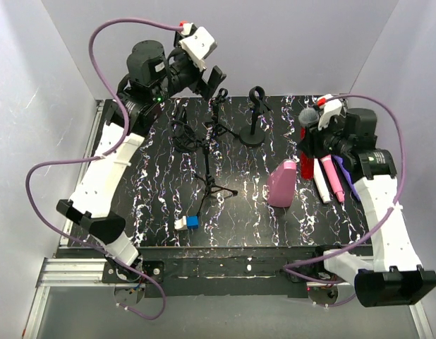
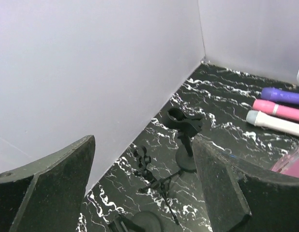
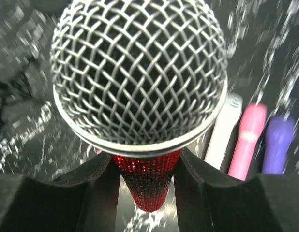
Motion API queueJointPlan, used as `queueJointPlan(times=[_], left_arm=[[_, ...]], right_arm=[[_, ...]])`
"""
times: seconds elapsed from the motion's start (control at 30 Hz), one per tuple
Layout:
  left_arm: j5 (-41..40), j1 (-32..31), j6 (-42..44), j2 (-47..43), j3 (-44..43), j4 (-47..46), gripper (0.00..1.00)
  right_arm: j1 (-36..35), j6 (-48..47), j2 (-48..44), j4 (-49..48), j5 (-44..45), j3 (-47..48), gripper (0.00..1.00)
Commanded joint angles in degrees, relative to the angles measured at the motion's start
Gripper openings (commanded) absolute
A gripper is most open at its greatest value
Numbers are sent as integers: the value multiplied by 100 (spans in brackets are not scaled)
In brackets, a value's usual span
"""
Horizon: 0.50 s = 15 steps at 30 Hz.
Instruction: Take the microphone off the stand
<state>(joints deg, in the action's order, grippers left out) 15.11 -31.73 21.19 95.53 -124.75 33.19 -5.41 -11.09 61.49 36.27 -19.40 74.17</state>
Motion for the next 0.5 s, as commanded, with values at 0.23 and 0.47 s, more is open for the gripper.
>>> queueJointPlan(times=[0.23,0.47], left_arm=[[-1299,-9,244,-816,442,-639,83],[-1854,-9,394,-1281,293,792,87]], right_arm=[[128,274,1434,1024,1543,-1070,1],[163,37,2391,-84,1457,-1740,1]])
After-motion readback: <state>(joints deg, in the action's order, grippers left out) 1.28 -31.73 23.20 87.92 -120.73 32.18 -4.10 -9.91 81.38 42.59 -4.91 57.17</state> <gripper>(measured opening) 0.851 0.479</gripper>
